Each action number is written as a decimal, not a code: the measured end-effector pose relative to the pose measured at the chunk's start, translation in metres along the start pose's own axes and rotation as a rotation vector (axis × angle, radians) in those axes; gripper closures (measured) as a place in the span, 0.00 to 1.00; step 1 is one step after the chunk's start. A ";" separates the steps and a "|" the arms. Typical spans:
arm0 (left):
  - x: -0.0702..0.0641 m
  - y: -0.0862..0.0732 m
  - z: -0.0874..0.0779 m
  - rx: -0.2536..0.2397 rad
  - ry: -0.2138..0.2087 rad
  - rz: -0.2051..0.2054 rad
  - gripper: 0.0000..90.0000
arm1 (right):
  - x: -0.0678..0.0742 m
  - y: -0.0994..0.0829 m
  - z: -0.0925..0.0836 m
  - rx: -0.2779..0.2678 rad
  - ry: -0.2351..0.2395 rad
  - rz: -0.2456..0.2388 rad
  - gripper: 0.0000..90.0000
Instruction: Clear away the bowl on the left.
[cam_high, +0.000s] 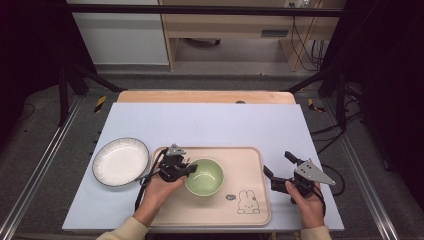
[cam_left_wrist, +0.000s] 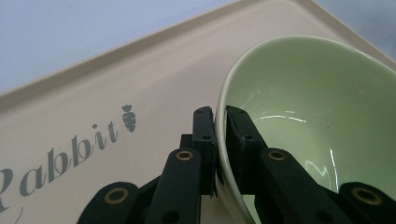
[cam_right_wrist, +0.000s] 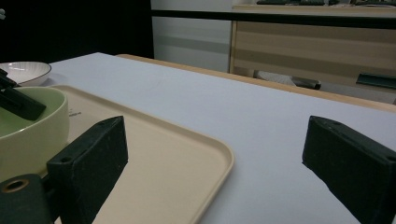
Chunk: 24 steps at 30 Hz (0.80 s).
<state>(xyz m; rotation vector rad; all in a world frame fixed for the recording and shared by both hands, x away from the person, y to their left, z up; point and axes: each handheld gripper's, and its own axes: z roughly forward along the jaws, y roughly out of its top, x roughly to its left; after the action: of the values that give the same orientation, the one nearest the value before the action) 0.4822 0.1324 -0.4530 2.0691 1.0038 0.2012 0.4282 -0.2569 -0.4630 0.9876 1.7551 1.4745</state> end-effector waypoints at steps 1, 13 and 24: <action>-0.001 0.000 0.000 -0.002 0.005 0.007 0.91 | 0.000 0.000 0.000 0.000 0.000 0.000 0.08; -0.007 0.003 -0.005 -0.052 0.044 0.066 0.76 | 0.000 0.001 -0.002 -0.007 -0.005 -0.003 0.08; -0.012 0.008 -0.012 -0.123 0.021 0.103 0.56 | 0.000 0.002 -0.002 -0.001 -0.011 -0.014 0.08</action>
<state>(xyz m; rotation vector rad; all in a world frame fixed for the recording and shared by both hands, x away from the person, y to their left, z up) 0.4730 0.1281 -0.4371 2.0112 0.8763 0.3295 0.4265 -0.2577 -0.4610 0.9791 1.7501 1.4586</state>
